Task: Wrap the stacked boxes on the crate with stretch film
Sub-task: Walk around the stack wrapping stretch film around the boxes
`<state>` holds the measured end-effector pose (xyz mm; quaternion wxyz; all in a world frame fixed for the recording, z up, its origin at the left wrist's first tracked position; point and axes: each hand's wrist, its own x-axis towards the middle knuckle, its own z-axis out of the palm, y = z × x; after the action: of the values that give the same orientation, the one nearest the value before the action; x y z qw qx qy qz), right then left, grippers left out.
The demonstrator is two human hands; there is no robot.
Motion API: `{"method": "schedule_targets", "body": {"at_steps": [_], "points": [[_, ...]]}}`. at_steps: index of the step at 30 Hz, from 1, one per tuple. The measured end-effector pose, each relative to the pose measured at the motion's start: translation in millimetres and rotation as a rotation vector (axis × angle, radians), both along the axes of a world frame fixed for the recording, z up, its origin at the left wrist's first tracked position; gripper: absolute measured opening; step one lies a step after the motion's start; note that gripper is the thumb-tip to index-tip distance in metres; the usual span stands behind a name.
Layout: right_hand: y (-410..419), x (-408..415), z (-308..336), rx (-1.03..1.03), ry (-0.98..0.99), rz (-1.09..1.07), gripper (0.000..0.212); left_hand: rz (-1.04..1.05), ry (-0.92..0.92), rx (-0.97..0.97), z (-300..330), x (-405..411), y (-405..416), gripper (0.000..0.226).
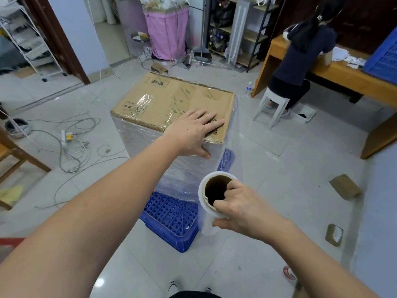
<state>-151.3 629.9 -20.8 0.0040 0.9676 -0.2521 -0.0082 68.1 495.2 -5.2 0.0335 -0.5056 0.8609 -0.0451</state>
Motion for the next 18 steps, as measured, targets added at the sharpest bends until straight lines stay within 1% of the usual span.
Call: {"method": "schedule_targets", "body": {"at_steps": [3,8,12,13,15,16,18], "points": [[-1.2,-5.5,3.0,-0.013,0.03,-0.027,0.034,0.001,0.001,0.002,0.8,-0.3,1.9,0.117],[15.6,-0.2,2.6,-0.028,-0.001,-0.157,0.031,0.017,0.008,0.008,4.1,-1.1,3.3,0.116],[35.3,14.9,-0.3,-0.078,-0.024,-0.414,0.039,0.008,0.028,0.008,2.6,-0.1,5.2,0.116],[38.0,19.8,0.9,-0.066,-0.006,-0.488,0.04,0.009,0.029,-0.001,2.1,0.6,5.7,0.116],[41.8,27.4,5.0,0.009,0.01,-0.679,0.049,0.0,0.04,-0.028,1.6,2.4,7.2,0.115],[41.9,28.7,4.1,0.004,0.021,-0.743,0.052,-0.011,0.055,-0.047,1.1,3.9,8.0,0.115],[42.2,28.3,1.8,0.013,0.023,-0.84,0.05,-0.032,0.086,-0.095,0.0,7.3,10.1,0.113]]}}
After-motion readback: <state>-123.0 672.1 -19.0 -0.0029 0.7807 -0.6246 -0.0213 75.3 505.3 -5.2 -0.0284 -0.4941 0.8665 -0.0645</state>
